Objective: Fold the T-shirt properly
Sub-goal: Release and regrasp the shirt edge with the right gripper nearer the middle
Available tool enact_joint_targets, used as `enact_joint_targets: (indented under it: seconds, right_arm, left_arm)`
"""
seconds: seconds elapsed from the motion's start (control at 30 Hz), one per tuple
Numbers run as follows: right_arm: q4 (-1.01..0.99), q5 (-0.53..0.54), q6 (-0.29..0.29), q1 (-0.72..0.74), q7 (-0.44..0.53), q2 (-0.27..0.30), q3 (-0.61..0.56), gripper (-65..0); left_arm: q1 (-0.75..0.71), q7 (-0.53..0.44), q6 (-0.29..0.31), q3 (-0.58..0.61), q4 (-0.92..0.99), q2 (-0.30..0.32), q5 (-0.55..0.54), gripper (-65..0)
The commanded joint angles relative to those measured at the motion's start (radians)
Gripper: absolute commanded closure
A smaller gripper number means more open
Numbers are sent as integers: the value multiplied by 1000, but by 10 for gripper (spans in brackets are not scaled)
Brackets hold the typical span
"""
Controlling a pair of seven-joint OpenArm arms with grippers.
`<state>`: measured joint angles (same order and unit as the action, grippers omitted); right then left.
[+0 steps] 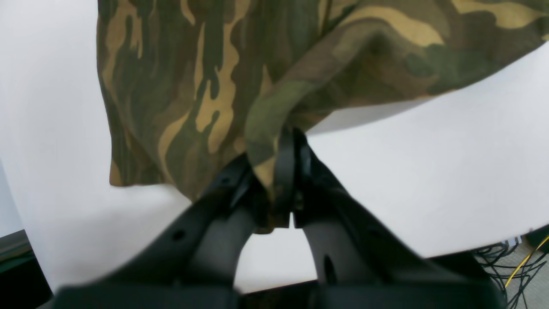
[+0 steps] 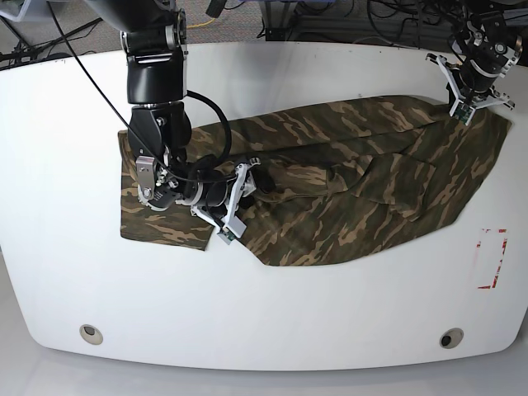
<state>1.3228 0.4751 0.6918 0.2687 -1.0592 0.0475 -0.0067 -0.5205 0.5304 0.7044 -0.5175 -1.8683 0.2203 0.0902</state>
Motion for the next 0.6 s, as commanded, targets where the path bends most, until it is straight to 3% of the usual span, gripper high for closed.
enact_joint_targets:
  seconds: [0.0, 0.2, 0.47, 0.57]
  right_arm:
    - [37, 15, 6, 7, 12, 2, 3, -328]
    - [7, 4, 6, -12, 17, 2, 3, -198]
    - [-21, 9, 6, -15, 81, 7, 1, -336]
    - [-21, 4, 6, -15, 83, 5, -2, -293]
  left_arm:
    - [0, -16, -6, -3, -18, 12, -7, 0]
    - [1, -16, -6, -2, -18, 14, -7, 0]
    - [1, -16, -6, -2, -18, 14, -7, 0]
    - [1, -16, -6, 0, -18, 14, -7, 0]
